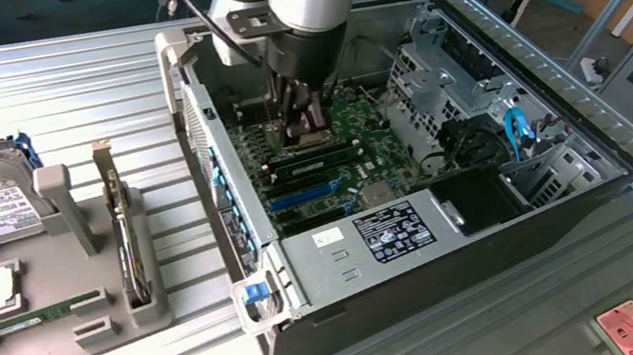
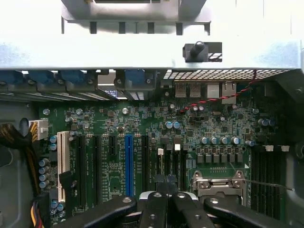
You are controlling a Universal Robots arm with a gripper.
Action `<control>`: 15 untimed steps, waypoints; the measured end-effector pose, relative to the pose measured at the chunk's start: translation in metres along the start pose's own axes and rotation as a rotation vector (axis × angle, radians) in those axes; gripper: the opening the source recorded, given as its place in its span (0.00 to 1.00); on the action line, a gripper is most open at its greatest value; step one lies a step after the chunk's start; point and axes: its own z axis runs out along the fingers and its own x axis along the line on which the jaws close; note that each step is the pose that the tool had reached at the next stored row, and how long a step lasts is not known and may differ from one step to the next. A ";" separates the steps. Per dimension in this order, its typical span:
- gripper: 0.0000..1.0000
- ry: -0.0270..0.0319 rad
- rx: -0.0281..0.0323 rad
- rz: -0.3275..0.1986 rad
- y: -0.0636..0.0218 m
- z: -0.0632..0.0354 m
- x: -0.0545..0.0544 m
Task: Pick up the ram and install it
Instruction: 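Press down the ram until it locks into place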
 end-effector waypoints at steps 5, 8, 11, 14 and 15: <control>0.11 0.0001 0.0000 0.000 0.0001 -0.0051 0.000; 0.11 -0.0002 0.0001 0.000 0.0001 -0.0061 0.000; 0.11 0.0001 0.0000 0.000 0.0001 -0.0062 0.000; 0.11 0.0001 -0.0001 0.000 -0.0001 -0.0062 0.000; 0.11 0.0003 -0.0002 0.000 -0.0010 -0.0063 0.000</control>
